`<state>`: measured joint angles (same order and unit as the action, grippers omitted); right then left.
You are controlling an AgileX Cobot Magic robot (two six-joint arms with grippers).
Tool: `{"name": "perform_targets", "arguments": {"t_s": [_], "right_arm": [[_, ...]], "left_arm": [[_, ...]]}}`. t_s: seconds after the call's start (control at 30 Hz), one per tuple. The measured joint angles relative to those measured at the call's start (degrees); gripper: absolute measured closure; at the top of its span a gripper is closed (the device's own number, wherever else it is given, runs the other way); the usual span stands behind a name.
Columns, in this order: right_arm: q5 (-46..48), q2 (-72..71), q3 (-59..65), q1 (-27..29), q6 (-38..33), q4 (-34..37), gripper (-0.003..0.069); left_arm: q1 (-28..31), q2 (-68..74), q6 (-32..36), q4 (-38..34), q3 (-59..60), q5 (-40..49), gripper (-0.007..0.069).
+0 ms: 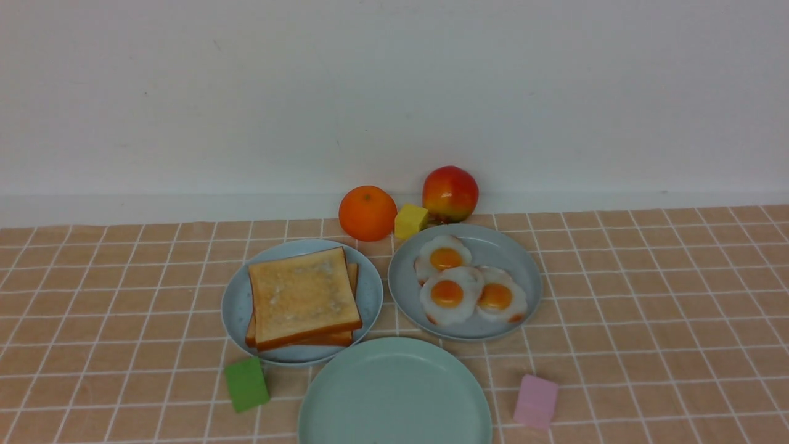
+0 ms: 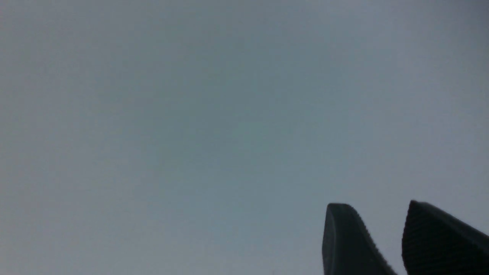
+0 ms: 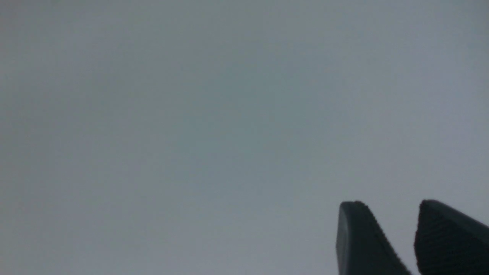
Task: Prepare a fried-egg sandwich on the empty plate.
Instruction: Use the left arm to grab a slice of bread
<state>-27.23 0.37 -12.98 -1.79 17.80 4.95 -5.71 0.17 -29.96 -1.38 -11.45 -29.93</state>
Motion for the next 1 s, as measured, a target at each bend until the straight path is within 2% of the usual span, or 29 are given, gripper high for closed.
{"name": "perform_targets", "arguments": {"t_s": [0.1,0.13,0.23,0.33,0.37,0.4,0.5,0.67,0.77,0.87,0.9,0.97,1.0], "right_arm": [[6.88,5.29,-13.7,0.0,0.3,0.11,0.0419],[7.43,5.76,-13.7,0.0,0.3,0.11,0.0419],[19.71,15.78,-29.4,0.0,0.35,0.11,0.0419],[32.55,23.06,-37.08,0.0,0.35,-0.23,0.0419],[32.55,23.56,-37.44,0.0,0.35,-0.3,0.0419],[39.1,27.38,-39.49,0.0,0.35,-1.34,0.0419],[48.9,33.34,-40.22,0.0,0.35,-4.32,0.0419],[62.72,41.32,-40.22,0.0,0.35,-6.4,0.0419],[68.71,46.02,-40.22,0.0,-0.14,-1.6,0.0419],[73.69,50.8,-40.22,0.0,-6.11,6.83,0.0419],[74.01,51.16,-40.22,0.0,-6.76,7.56,0.0419],[78.86,55.45,-40.22,0.0,-17.45,18.06,0.0419],[80.12,56.62,-40.22,0.0,-21.33,21.05,0.0419]], "left_arm": [[0.0,6.24,-0.29,0.22,-13.32,8.48,0.0386],[0.0,6.77,-0.28,0.22,-14.23,8.48,0.0386],[0.0,17.84,-1.96,0.22,-29.74,24.28,0.0386],[0.0,26.21,-2.88,0.28,-36.78,37.96,0.0386],[0.0,26.78,-2.89,0.28,-37.1,38.84,0.0386],[0.0,31.36,-2.95,0.47,-38.79,45.95,0.0386],[0.0,39.12,-2.89,2.28,-39.33,55.59,0.0386],[0.0,49.86,-2.77,3.26,-39.33,65.19,0.0386],[0.0,56.79,-2.37,-1.24,-39.38,68.37,0.0386],[0.0,64.83,1.76,-8.6,-39.44,68.81,0.0386],[0.0,65.37,2.76,-9.14,-39.52,68.81,0.0386],[0.0,73.03,10.62,-16.75,-41.09,69.23,0.0386],[0.0,75.71,13.82,-19.34,-42.03,69.38,0.0386]]}}
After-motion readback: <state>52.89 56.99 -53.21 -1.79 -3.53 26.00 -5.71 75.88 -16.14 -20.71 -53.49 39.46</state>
